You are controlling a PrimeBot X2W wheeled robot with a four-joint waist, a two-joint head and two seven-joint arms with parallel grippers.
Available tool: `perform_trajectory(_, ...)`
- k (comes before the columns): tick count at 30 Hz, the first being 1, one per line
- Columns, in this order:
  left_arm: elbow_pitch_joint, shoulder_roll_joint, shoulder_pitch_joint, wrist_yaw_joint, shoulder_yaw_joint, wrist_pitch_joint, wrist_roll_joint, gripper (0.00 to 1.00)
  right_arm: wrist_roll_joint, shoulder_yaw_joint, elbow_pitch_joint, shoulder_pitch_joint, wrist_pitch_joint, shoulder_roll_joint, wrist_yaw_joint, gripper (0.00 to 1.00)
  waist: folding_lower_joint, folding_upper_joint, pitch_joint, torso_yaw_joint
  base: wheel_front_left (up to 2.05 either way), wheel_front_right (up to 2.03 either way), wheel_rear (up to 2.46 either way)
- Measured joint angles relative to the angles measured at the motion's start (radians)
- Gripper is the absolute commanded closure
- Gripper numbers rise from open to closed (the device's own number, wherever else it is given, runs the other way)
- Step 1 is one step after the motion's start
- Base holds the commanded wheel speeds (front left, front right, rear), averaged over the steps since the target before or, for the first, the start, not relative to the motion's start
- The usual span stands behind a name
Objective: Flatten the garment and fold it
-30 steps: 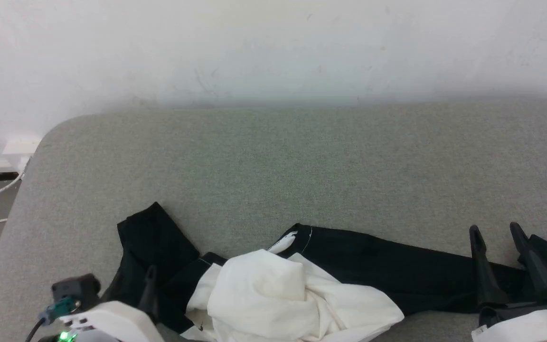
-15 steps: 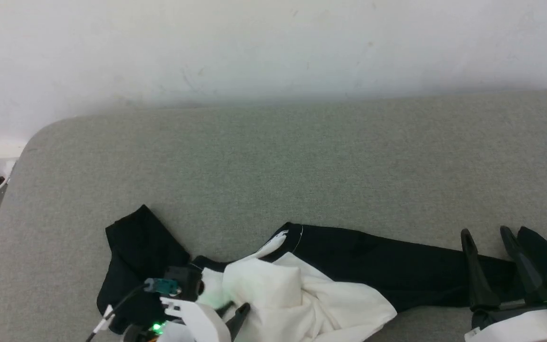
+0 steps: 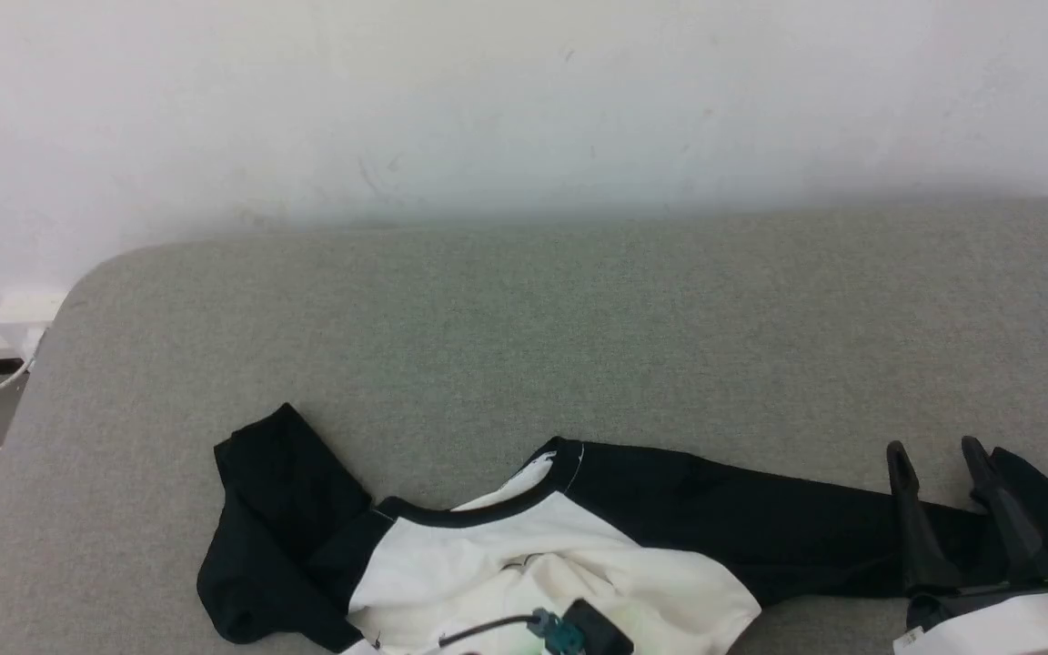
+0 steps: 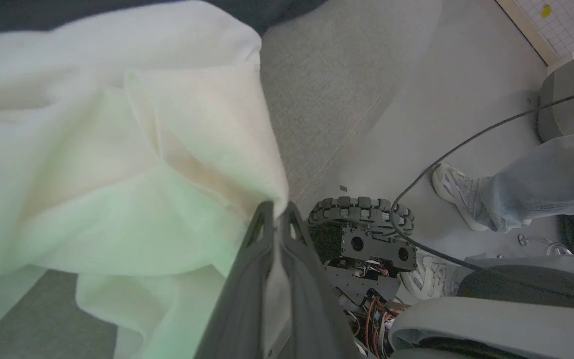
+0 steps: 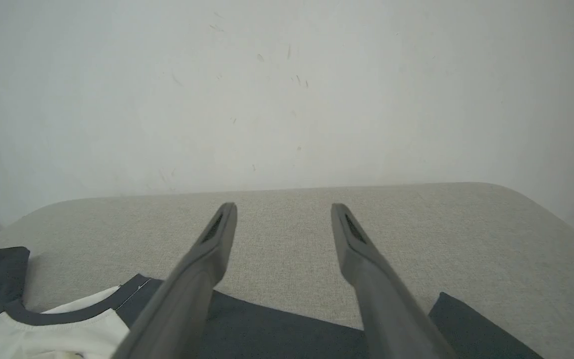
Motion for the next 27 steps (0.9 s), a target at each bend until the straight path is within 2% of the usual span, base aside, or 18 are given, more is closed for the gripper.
perform_trajectory(1, 0.018, -0.002, 0.004, -0.001, -0.015, 0.007, -0.001, 1.00, 0.000, 0.002, 0.000, 0.000, 0.000, 0.000, 0.000, 0.00, 0.0000, 0.0000, 0.002, 0.001, 0.00, 0.00, 0.00)
perform_trajectory(2, 0.040, -0.003, 0.007, -0.001, -0.026, 0.013, -0.007, 0.60, 0.001, 0.002, -0.001, 0.000, 0.000, 0.000, 0.000, 0.00, 0.0001, 0.0000, 0.005, 0.002, 0.00, 0.00, 0.00)
perform_trajectory(3, 0.065, -0.001, 0.007, -0.001, -0.038, 0.023, -0.008, 0.00, 0.002, 0.004, 0.000, 0.000, 0.000, 0.000, 0.000, 0.00, 0.0001, 0.0000, 0.008, 0.004, 0.00, 0.00, 0.00)
perform_trajectory(5, 0.099, 0.002, 0.009, -0.001, -0.051, 0.017, -0.006, 0.00, 0.002, 0.011, 0.000, -0.001, 0.000, 0.000, 0.000, 0.00, 0.0001, 0.0000, 0.016, 0.007, 0.00, 0.00, 0.00)
perform_trajectory(9, 0.096, -0.010, 0.008, 0.004, -0.026, -0.093, 0.010, 0.00, 0.002, 0.012, 0.002, -0.004, 0.000, 0.000, 0.000, 0.00, 0.0003, 0.0000, 0.026, 0.016, 0.00, 0.00, 0.00)
perform_trajectory(12, 0.047, -0.011, 0.009, 0.038, 0.021, -0.195, 0.035, 0.00, 0.002, 0.008, 0.003, -0.005, 0.000, 0.000, 0.000, 0.00, 0.0002, 0.0000, 0.025, 0.025, 0.00, 0.00, 0.00)
perform_trajectory(15, -0.011, -0.001, 0.010, 0.101, 0.095, -0.272, 0.045, 0.00, 0.003, 0.003, 0.005, -0.005, 0.000, 0.000, 0.000, 0.00, 0.0002, 0.0000, 0.021, 0.035, 0.00, 0.00, 0.00)
perform_trajectory(18, -0.037, 0.039, 0.007, 0.173, 0.191, -0.306, 0.055, 0.00, 0.009, 0.004, 0.005, -0.005, -0.001, 0.000, 0.000, 0.00, 0.0002, -0.0001, 0.018, 0.046, 0.00, 0.00, 0.00)
perform_trajectory(21, -0.021, 0.105, -0.018, 0.236, 0.286, -0.314, 0.073, 0.00, 0.009, 0.007, 0.004, -0.005, -0.001, 0.000, 0.000, 0.00, 0.0001, 0.0000, 0.023, 0.052, 0.00, 0.00, 0.00)
perform_trajectory(24, 0.037, 0.161, -0.071, 0.267, 0.360, -0.301, 0.077, 0.00, 0.006, 0.018, 0.001, -0.009, -0.001, 0.000, 0.000, 0.00, 0.0001, 0.0000, 0.035, 0.053, 0.00, 0.00, 0.00)
perform_trajectory(27, 0.137, 0.198, -0.123, 0.269, 0.409, -0.272, 0.059, 0.00, -0.009, 0.026, -0.007, -0.022, 0.000, 0.000, 0.000, 0.00, 0.0002, 0.0000, 0.050, 0.047, 0.00, 0.00, 0.00)
